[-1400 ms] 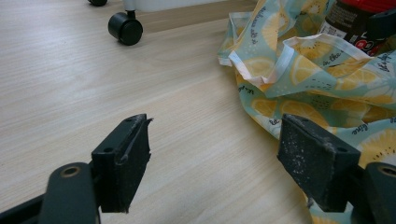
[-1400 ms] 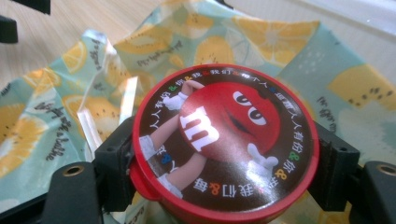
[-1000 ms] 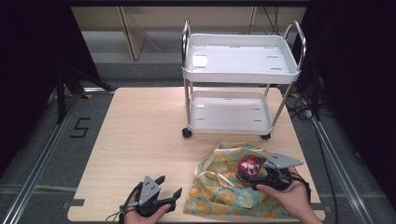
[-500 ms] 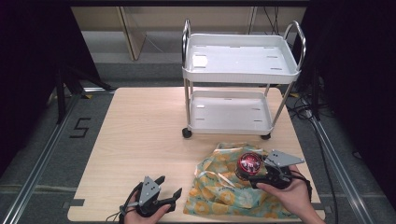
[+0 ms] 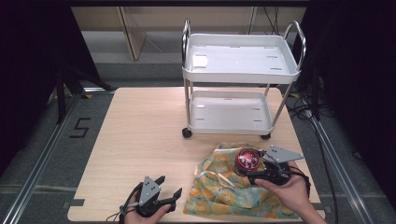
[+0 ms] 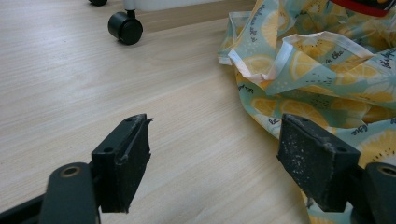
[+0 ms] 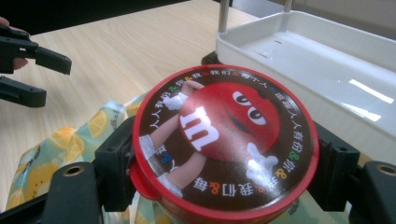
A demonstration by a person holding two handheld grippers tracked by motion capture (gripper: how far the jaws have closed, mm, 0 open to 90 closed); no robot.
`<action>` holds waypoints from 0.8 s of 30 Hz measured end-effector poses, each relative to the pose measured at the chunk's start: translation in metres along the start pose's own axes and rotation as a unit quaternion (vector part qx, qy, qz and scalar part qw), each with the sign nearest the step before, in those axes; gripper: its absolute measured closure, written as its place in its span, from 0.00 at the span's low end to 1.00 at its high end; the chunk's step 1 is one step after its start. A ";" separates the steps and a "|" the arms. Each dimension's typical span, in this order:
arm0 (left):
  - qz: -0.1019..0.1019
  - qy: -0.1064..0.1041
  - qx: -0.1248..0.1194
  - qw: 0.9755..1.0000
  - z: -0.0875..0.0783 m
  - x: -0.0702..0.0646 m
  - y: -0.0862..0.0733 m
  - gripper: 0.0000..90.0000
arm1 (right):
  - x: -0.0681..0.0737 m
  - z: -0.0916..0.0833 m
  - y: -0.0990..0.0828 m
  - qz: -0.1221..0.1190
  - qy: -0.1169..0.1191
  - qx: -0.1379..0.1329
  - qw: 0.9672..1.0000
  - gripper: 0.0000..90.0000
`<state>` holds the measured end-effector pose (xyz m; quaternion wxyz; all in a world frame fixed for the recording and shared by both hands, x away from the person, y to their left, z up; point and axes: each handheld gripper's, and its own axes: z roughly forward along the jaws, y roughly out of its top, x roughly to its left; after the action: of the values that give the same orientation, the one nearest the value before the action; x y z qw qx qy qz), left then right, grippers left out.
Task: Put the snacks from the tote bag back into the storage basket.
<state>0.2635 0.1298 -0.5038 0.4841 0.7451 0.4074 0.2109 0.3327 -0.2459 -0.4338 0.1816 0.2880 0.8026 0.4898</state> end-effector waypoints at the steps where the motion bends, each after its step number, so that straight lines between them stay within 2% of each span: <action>1: 0.000 0.000 0.000 1.000 0.000 0.000 0.000 0.27 | 0.000 0.000 0.000 0.000 0.000 0.000 1.000 0.30; 2: -0.002 0.001 -0.001 1.000 0.000 0.000 0.000 0.27 | -0.001 0.000 0.003 -0.004 0.005 0.007 1.000 0.30; 3: -0.003 0.000 -0.001 1.000 0.000 0.000 0.000 0.28 | -0.001 0.001 0.004 -0.009 0.003 0.001 1.000 0.30; 5: -0.011 0.001 -0.001 1.000 0.000 -0.001 -0.001 0.28 | 0.000 0.000 0.007 0.000 0.007 0.004 1.000 0.30; 8: -0.016 0.003 -0.002 1.000 0.000 -0.001 -0.001 0.28 | -0.001 0.001 0.010 -0.003 0.007 -0.004 1.000 0.30; 10: -0.015 0.004 -0.002 1.000 0.000 0.000 -0.001 0.28 | 0.000 0.002 0.011 0.003 0.001 -0.009 1.000 0.30; 11: -0.012 -0.001 -0.008 1.000 0.001 0.001 -0.001 0.28 | -0.004 0.002 0.013 -0.013 0.006 -0.006 1.000 0.30; 14: -0.007 0.003 0.001 1.000 0.000 0.001 0.000 0.28 | -0.004 0.003 0.014 -0.002 0.008 -0.003 1.000 0.30; 17: -0.008 0.002 0.000 1.000 0.000 0.000 0.000 0.28 | -0.005 0.003 0.016 -0.009 0.003 -0.008 1.000 0.30; 18: -0.017 0.002 -0.003 1.000 0.001 -0.001 -0.001 0.28 | -0.005 0.003 0.016 -0.004 0.004 -0.005 1.000 0.30; 21: -0.013 0.004 0.000 1.000 0.000 0.000 -0.001 0.28 | -0.006 0.003 0.018 -0.005 0.003 -0.004 1.000 0.30; 22: -0.006 0.003 0.001 1.000 0.000 0.001 0.000 0.28 | -0.005 0.003 0.018 -0.003 -0.001 -0.011 1.000 0.30; 23: -0.011 -0.003 -0.012 1.000 0.001 0.001 -0.001 0.28 | -0.006 0.003 0.019 -0.003 0.001 -0.010 1.000 0.30; 24: -0.011 -0.002 -0.012 1.000 0.001 0.001 -0.001 0.28 | -0.006 0.005 0.019 -0.002 -0.001 -0.017 1.000 0.30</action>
<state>0.2645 0.1297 -0.5051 0.4960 0.7353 0.4121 0.2084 0.3460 -0.2398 -0.4186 0.1880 0.2837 0.7947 0.5025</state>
